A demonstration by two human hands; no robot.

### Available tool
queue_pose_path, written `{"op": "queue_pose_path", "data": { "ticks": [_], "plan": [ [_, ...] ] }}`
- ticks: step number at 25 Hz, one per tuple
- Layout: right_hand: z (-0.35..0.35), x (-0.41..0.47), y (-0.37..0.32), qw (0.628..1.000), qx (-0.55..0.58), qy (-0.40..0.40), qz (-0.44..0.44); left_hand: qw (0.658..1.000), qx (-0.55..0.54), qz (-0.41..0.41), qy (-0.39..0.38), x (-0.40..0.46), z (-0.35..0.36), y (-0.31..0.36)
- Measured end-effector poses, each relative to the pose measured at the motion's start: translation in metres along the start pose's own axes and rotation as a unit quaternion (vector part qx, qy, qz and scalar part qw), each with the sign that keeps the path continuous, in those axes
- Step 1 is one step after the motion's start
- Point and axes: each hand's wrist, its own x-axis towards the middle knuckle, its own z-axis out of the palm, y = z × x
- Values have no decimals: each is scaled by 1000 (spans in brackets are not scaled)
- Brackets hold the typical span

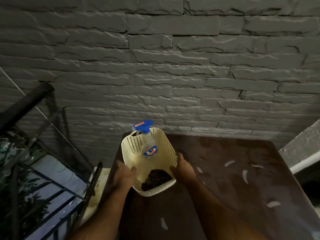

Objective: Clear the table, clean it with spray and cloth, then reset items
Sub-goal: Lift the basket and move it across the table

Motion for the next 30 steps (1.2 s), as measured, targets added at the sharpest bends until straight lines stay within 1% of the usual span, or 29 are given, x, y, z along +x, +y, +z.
{"op": "queue_pose_path", "data": {
  "ticks": [1,3,6,11,13,15,17,23,27,30],
  "plan": [
    [2,3,-1,1000,0,3,14,1000,15,-15,-16,3,2,-1],
    [3,7,0,999,-3,3,36,999,31,-17,-37,7,6,-5],
    [2,8,5,999,14,-6,41,999,36,5,-29,10,7,-7],
    [-4,-3,22,997,60,11,39,999,38,38,-2,-2,8,6],
    [-12,-9,32,996,70,24,48,998,35,57,-8,-5,15,16],
    [-27,-15,46,994,77,46,64,996,10,83,-25,-9,29,31],
    [-45,-24,64,990,95,71,82,993,-10,105,-47,-19,44,50],
    [-105,-66,141,979,104,122,127,980,15,176,-87,-79,102,114],
    [-149,-101,203,966,117,156,168,970,11,204,-128,-134,153,150],
    [-177,-123,246,963,117,165,179,969,12,204,-140,-174,190,169]
  ]
}}
